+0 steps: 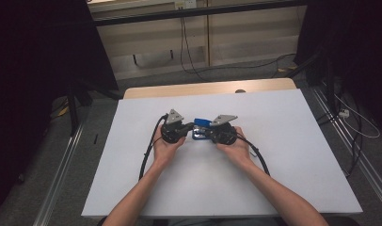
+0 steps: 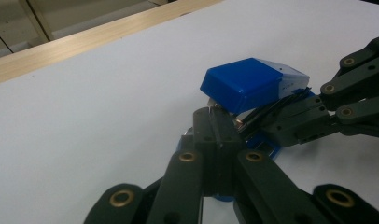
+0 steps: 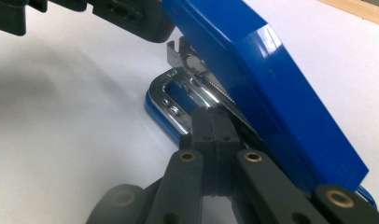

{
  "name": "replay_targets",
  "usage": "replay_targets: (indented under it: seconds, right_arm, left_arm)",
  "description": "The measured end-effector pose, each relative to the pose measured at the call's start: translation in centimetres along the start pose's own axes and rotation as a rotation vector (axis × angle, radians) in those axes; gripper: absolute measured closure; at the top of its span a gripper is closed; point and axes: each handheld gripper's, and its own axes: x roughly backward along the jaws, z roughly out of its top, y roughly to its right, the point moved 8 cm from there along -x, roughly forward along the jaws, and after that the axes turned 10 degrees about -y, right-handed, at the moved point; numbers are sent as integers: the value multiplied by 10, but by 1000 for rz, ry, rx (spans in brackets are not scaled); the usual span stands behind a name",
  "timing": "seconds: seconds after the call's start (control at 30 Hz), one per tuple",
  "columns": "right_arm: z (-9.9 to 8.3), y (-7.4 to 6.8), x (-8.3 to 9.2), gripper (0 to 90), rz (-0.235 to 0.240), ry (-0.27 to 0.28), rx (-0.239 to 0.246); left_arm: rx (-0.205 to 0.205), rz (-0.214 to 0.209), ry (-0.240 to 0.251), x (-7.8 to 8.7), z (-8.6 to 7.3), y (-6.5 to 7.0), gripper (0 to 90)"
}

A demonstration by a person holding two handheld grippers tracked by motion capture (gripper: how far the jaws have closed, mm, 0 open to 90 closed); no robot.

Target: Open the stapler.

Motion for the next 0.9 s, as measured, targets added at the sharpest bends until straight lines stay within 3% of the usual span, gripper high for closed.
replay_targets:
  seconds: [0.43,0.63,0.9]
  right_arm:
    - [0,-2,0,900,4,13,-11]
    - [11,-7,8,900,-1,80,-18]
    - [15,-10,8,900,-9,114,-22]
  left_arm:
    - [5,-11,31,4,9,4,900]
    - [4,-12,39,5,11,5,900]
    - [4,-20,46,7,15,6,900]
